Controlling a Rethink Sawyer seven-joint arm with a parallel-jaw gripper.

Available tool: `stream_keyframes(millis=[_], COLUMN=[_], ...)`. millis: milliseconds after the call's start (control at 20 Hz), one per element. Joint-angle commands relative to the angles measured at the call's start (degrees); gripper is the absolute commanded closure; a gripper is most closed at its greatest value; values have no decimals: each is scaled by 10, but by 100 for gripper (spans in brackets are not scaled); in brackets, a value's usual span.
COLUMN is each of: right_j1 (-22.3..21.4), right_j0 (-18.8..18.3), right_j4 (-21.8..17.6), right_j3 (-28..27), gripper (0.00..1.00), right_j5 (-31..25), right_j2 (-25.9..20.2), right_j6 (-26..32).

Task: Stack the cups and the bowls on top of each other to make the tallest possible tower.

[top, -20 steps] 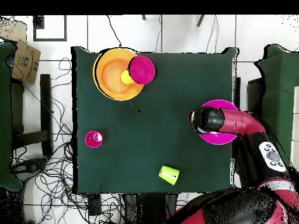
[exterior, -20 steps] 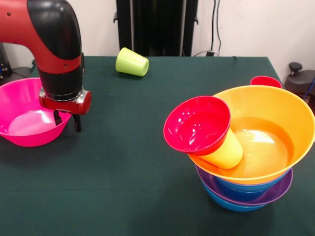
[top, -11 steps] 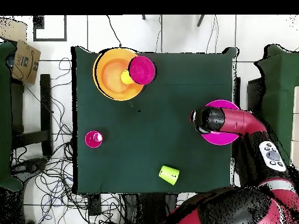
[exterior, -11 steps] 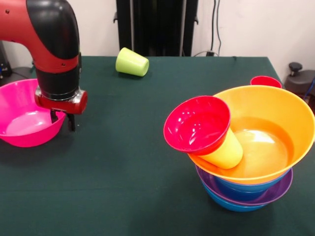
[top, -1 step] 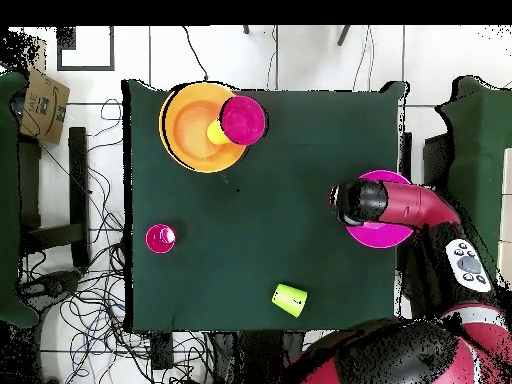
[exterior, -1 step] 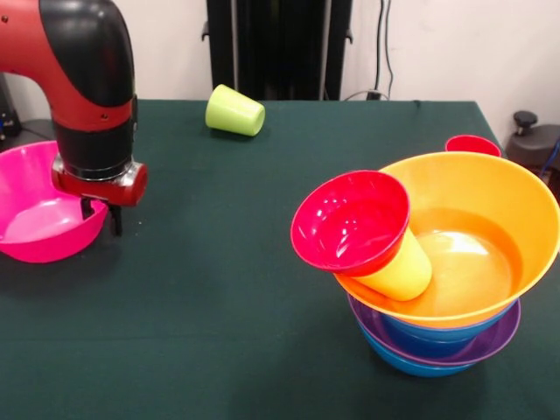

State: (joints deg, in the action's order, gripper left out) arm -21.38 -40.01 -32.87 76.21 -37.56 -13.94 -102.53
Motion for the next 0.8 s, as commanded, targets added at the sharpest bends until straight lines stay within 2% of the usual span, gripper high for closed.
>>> stream_keyframes(millis=[50, 200, 400, 500, 800], right_j1=[16, 12, -40, -52, -66], right_j0=[37, 48, 66, 73, 100], right_j4=[17, 27, 45, 53, 92], right_j3=[-70, -94, -89, -97, -133], gripper=[100, 100, 100, 100, 100], right_j5=[-93, -139, -166, -180, -265], right_j2=[-17, -21, -23, -29, -24], right_j6=[25, 31, 6, 0, -18])
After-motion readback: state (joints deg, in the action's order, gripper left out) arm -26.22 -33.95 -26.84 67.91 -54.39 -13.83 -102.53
